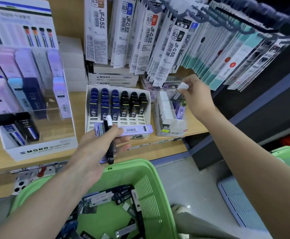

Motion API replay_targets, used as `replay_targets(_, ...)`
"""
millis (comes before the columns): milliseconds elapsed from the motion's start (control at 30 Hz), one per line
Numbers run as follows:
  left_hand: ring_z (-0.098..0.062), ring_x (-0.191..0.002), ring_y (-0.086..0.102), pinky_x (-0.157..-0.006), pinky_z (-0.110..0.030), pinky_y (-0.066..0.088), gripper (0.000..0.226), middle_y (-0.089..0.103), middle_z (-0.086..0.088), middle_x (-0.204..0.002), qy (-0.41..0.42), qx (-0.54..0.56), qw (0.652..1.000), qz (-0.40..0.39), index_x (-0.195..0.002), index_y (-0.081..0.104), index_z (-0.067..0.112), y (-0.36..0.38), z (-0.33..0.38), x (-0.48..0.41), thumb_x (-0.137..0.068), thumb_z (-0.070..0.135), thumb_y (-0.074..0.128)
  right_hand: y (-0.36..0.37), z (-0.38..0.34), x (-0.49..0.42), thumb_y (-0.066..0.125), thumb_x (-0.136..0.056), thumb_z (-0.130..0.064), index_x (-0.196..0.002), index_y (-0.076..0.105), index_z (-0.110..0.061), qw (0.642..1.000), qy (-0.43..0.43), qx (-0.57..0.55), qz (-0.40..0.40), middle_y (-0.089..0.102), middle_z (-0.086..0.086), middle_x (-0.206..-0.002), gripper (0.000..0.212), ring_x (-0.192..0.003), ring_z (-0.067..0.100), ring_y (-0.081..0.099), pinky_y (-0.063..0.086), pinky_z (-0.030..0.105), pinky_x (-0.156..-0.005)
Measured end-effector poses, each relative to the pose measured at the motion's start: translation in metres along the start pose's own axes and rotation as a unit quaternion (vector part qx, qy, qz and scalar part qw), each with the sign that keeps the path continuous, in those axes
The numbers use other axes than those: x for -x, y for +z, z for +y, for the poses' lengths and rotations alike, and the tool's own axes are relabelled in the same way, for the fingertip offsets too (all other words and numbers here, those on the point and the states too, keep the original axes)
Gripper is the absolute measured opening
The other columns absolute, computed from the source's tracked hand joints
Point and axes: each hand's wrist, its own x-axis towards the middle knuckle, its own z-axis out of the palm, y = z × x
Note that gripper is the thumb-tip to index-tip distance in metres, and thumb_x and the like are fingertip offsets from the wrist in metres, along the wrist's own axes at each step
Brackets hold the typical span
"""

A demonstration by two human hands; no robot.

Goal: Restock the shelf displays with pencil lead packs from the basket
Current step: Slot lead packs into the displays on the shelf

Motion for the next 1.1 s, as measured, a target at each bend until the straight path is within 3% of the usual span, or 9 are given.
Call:
replay_targets(167, -0.016, -0.057, 0.070, -0.075, -0.032, 0.055, 0.007, 0.072, -0.005, -0.063, -0.004, -0.001, 1.000, 0.002, -0.091, 0.059, 0.007, 0.002, -0.002, -0.006, -0.086, 0.007, 0.065, 0.015, 0.003, -0.011, 0.051, -0.095, -0.015, -0.111, 0.057, -0.010, 0.999, -0.001, 0.037, -0.023, 0.063, 0.011, -0.103, 0.018, -0.099, 0.027, 0.055, 0.043, 0.034, -0.080)
replay_targets(300, -0.016, -0.060, 0.071, -0.058, -0.027, 0.059, 0.004, 0.073, -0.007, -0.067, -0.009, 0.011, 1.000, -0.007, -0.087, 0.061, 0.005, 0.002, -0.005, -0.009, -0.085, 0.005, 0.065, 0.014, 0.005, -0.019, 0.055, -0.093, -0.013, -0.109, 0.060, -0.010, 0.999, -0.011, 0.042, -0.027, 0.059, 0.007, -0.099, 0.017, -0.104, 0.029, 0.052, 0.042, 0.039, -0.089)
replay_targets(400, -0.017, -0.060, 0.071, -0.061, -0.030, 0.060, 0.008, 0.073, -0.009, -0.069, -0.017, 0.013, 1.000, -0.012, -0.089, 0.061, 0.005, 0.004, -0.008, -0.012, -0.083, 0.005, 0.066, 0.009, 0.006, -0.023, 0.058, -0.091, -0.012, -0.104, 0.063, -0.010, 0.995, -0.042, 0.075, -0.046, 0.057, 0.006, -0.096, 0.014, -0.104, 0.030, 0.050, 0.038, 0.045, -0.094)
replay_targets(567, -0.017, -0.060, 0.070, -0.058, -0.030, 0.058, 0.006, 0.073, -0.011, -0.072, -0.018, 0.012, 1.000, -0.008, -0.087, 0.062, 0.006, 0.005, -0.010, -0.013, -0.083, 0.005, 0.066, 0.011, 0.009, -0.019, 0.066, -0.086, -0.018, -0.094, 0.068, -0.018, 0.987, -0.061, 0.122, -0.083, 0.065, 0.002, -0.104, 0.008, -0.107, 0.024, 0.048, 0.036, 0.043, -0.096)
replay_targets(667, -0.014, -0.059, 0.070, -0.050, -0.024, 0.057, 0.008, 0.073, -0.007, -0.069, -0.019, 0.021, 1.000, -0.012, -0.089, 0.062, 0.005, 0.006, -0.011, -0.012, -0.083, 0.004, 0.066, 0.017, 0.009, -0.019, 0.068, -0.083, -0.023, -0.093, 0.070, -0.020, 0.986, -0.054, 0.144, -0.070, 0.066, -0.001, -0.104, 0.010, -0.108, 0.019, 0.048, 0.037, 0.038, -0.096)
replay_targets(833, -0.012, -0.056, 0.069, -0.051, -0.024, 0.057, 0.009, 0.072, -0.005, -0.066, -0.022, 0.020, 1.000, -0.009, -0.089, 0.062, 0.005, 0.007, -0.013, -0.013, -0.082, 0.003, 0.067, 0.025, 0.006, -0.019, 0.064, -0.087, -0.026, -0.103, 0.066, -0.020, 0.975, -0.070, 0.210, -0.034, 0.063, 0.000, -0.110, 0.017, -0.113, 0.021, 0.047, 0.029, 0.033, -0.094)
replay_targets(967, -0.011, -0.056, 0.068, -0.051, -0.023, 0.057, 0.013, 0.073, -0.004, -0.069, -0.016, 0.014, 1.000, -0.011, -0.093, 0.063, 0.006, 0.006, -0.013, -0.014, -0.081, 0.005, 0.068, 0.026, 0.005, -0.017, 0.059, -0.089, -0.021, -0.110, 0.059, -0.019, 0.969, -0.075, 0.234, -0.013, 0.066, -0.002, -0.103, 0.021, -0.108, 0.022, 0.047, 0.028, 0.032, -0.087)
replay_targets(1100, -0.009, -0.053, 0.066, -0.046, -0.020, 0.053, 0.013, 0.072, -0.003, -0.065, -0.007, 0.016, 1.000, -0.010, -0.091, 0.063, 0.005, 0.004, -0.015, -0.014, -0.081, 0.007, 0.069, 0.017, -0.014, 0.000, 0.047, -0.096, -0.018, -0.115, 0.054, -0.014, 0.987, -0.055, 0.141, 0.054, 0.064, 0.003, -0.106, 0.021, -0.102, 0.023, 0.052, 0.040, 0.036, -0.086)
